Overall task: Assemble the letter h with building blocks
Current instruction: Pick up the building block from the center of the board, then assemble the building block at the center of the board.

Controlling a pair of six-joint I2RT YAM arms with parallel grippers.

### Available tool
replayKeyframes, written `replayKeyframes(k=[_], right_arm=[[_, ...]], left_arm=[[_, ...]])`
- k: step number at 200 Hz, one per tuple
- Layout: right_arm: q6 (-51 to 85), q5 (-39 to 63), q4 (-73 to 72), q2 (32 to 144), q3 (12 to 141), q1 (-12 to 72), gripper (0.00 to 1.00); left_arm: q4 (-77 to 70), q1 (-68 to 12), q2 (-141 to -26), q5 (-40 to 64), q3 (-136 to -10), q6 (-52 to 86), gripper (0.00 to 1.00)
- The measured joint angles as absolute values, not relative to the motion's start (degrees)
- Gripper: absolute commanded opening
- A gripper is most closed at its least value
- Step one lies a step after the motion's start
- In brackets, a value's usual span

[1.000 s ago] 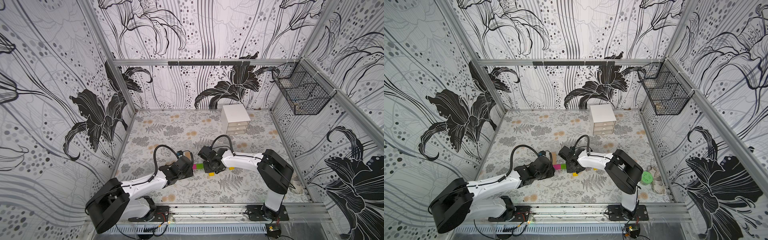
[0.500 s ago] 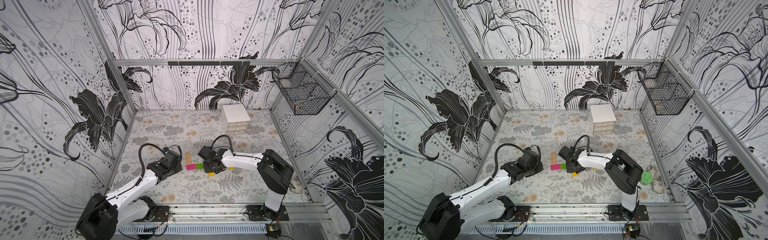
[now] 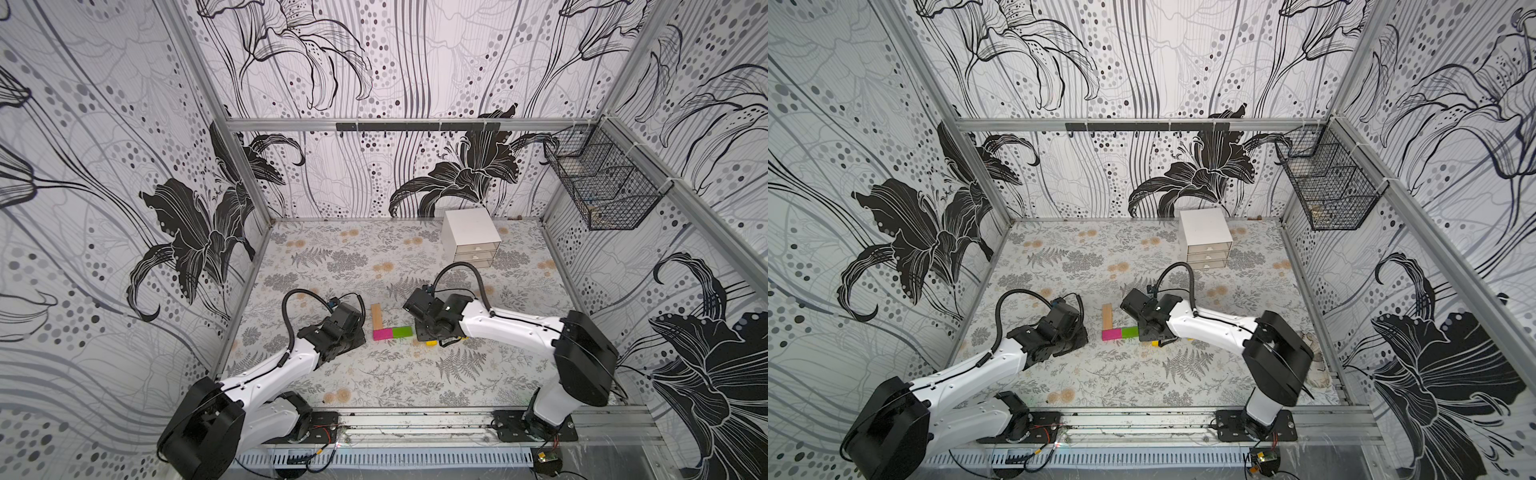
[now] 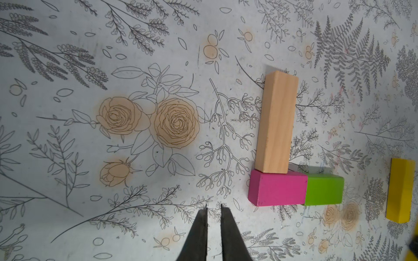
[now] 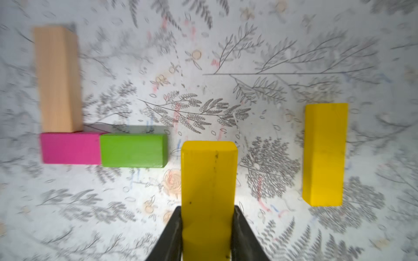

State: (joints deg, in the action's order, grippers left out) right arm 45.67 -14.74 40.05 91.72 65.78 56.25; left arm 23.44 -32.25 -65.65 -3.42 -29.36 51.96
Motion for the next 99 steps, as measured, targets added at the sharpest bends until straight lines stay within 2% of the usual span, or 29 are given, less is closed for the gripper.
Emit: replayKeyframes(k=[20, 42, 99], right_arm=[[47.7, -16.2, 42.3, 88.7, 67.5, 59.4, 0.24], [50.4, -16.9, 43.8, 90.6, 70.0, 64.8, 0.24], [56.4, -15.7, 45.9, 109.4, 85.2, 76.4, 0.24]], left_arm=[[20.9, -31.7, -67.6, -3.1, -27.9, 52.1, 0.15], [18.5, -31.5, -69.3, -2.1, -26.2, 52.4, 0.14], [17.0, -30.4, -67.5, -2.0, -24.8, 53.6, 0.14]])
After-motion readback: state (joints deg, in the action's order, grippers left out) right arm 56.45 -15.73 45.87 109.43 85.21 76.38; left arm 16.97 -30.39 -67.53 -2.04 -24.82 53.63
